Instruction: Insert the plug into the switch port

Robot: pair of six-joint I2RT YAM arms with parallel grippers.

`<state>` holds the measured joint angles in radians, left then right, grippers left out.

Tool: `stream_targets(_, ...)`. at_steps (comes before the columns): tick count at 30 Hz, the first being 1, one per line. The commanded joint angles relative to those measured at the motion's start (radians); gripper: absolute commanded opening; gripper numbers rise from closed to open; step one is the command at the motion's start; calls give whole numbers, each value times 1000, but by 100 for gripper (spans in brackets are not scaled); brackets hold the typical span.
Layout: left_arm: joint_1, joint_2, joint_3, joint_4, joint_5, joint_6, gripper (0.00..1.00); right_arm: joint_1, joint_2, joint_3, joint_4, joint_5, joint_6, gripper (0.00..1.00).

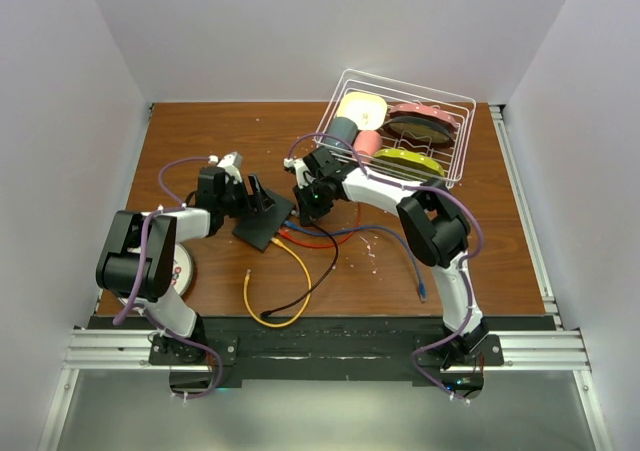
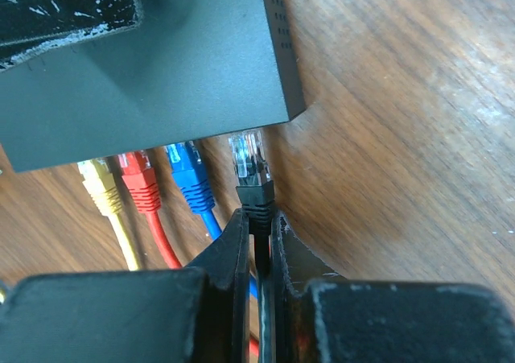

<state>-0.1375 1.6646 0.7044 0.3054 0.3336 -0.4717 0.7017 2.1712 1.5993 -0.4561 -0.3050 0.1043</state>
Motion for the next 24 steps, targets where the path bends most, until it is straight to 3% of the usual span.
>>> stream_targets(1,7,3,-19,24,12,-25,79,13,90,-12,-144,-9,-25,0)
stream_targets(24,7,-8,-13,31,42,-22,78,22,151,114,-253,47,8,0)
